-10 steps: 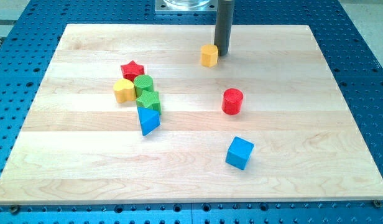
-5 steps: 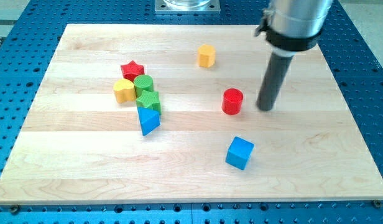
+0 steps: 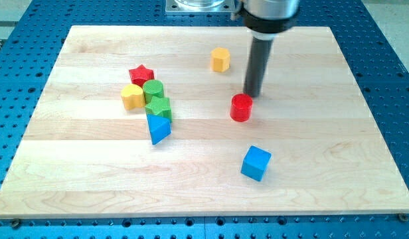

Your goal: Drag the red star to the top left side of the red circle

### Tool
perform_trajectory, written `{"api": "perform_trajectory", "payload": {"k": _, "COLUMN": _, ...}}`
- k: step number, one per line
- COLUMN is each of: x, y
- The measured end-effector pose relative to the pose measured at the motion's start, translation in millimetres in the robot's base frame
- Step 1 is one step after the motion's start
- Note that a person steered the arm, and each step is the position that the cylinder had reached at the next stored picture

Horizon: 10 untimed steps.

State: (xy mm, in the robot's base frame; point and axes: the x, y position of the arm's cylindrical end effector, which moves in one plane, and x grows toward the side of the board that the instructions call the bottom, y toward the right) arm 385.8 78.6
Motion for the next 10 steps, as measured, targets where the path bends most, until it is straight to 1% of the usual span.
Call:
{"api": "perform_trajectory", "payload": {"k": 1, "x": -7.4, "y": -61.6}}
{"api": "perform_trajectory", "payload": {"k": 2, "x": 4.9, "y": -123.5}}
{"api": "perform_trajectory", "payload": {"k": 3, "x": -36.0, "y": -184.5}}
{"api": "perform_trajectory", "payload": {"k": 4, "x": -83.9, "y": -227.8}}
{"api": "perform_trajectory", "payload": {"k": 5, "x": -77.1, "y": -293.1}}
{"api": "perform_trajectory", "payload": {"k": 6, "x": -42.1, "y": -300.6}}
{"api": "perform_trajectory", "payload": {"k": 7, "x": -21.8, "y": -231.8}}
{"api": "perform_trajectory", "payload": {"k": 9, "x": -21.0, "y": -200.7}}
{"api": "perform_trajectory", "payload": {"k": 10, "x": -17.7, "y": -164.5}}
